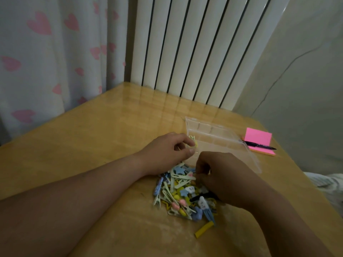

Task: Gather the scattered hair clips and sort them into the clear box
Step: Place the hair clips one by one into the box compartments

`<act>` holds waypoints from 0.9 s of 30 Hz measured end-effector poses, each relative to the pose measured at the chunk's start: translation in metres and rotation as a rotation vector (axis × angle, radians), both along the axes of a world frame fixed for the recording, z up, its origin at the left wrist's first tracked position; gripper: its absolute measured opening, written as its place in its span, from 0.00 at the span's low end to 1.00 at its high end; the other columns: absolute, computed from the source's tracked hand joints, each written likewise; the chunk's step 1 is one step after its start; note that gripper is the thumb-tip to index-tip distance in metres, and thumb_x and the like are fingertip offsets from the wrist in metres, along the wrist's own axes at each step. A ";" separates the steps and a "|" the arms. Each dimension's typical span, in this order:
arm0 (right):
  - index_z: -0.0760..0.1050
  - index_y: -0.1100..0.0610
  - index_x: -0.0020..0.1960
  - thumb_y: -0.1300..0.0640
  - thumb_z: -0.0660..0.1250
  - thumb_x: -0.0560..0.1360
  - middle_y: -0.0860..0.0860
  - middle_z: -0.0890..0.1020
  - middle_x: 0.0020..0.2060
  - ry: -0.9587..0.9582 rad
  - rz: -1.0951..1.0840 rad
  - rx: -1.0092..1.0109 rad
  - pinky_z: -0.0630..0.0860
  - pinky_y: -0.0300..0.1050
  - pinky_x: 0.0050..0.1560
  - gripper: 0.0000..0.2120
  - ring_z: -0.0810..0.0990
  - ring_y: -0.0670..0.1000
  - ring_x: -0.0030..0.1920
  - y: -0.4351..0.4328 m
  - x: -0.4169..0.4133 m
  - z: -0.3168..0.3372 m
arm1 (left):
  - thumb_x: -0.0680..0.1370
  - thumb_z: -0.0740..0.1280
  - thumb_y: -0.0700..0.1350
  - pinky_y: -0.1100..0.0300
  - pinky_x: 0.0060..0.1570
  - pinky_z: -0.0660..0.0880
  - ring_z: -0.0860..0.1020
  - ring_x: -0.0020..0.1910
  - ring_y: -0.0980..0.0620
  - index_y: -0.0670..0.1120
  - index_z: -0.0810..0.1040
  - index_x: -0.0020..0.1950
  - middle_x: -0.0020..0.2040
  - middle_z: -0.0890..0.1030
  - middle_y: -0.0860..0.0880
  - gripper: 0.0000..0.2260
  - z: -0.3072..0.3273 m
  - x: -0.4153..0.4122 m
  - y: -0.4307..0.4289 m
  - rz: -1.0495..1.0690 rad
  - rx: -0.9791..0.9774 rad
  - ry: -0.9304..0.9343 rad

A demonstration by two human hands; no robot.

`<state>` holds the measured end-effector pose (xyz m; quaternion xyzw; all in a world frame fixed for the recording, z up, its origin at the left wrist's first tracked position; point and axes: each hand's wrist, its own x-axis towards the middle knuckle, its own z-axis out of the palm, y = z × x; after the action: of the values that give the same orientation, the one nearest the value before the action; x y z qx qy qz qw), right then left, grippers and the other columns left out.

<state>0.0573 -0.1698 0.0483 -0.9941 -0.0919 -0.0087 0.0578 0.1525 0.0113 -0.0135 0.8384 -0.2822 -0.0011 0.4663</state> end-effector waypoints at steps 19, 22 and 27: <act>0.83 0.47 0.43 0.52 0.75 0.74 0.45 0.85 0.41 -0.277 -0.340 0.265 0.82 0.48 0.45 0.02 0.83 0.50 0.44 -0.019 0.136 -0.023 | 0.83 0.68 0.57 0.52 0.61 0.79 0.79 0.55 0.59 0.57 0.81 0.67 0.56 0.78 0.55 0.14 0.000 0.001 0.001 -0.007 0.001 0.001; 0.84 0.47 0.45 0.52 0.75 0.76 0.45 0.85 0.41 -0.332 -0.329 0.353 0.78 0.45 0.41 0.01 0.82 0.47 0.42 -0.023 0.129 -0.022 | 0.83 0.69 0.57 0.53 0.60 0.79 0.79 0.54 0.59 0.57 0.82 0.66 0.56 0.78 0.55 0.13 -0.001 0.001 0.001 -0.007 -0.007 0.001; 0.83 0.49 0.47 0.53 0.74 0.78 0.43 0.84 0.41 -0.484 -0.295 0.532 0.79 0.46 0.43 0.01 0.82 0.45 0.44 -0.032 0.088 -0.007 | 0.83 0.69 0.56 0.57 0.55 0.80 0.79 0.52 0.59 0.56 0.82 0.65 0.55 0.79 0.54 0.13 0.000 0.002 -0.001 0.000 -0.019 0.009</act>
<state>0.1448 -0.2017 0.0415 -0.9161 0.0465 -0.2747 0.2884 0.1549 0.0108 -0.0138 0.8338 -0.2802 -0.0021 0.4757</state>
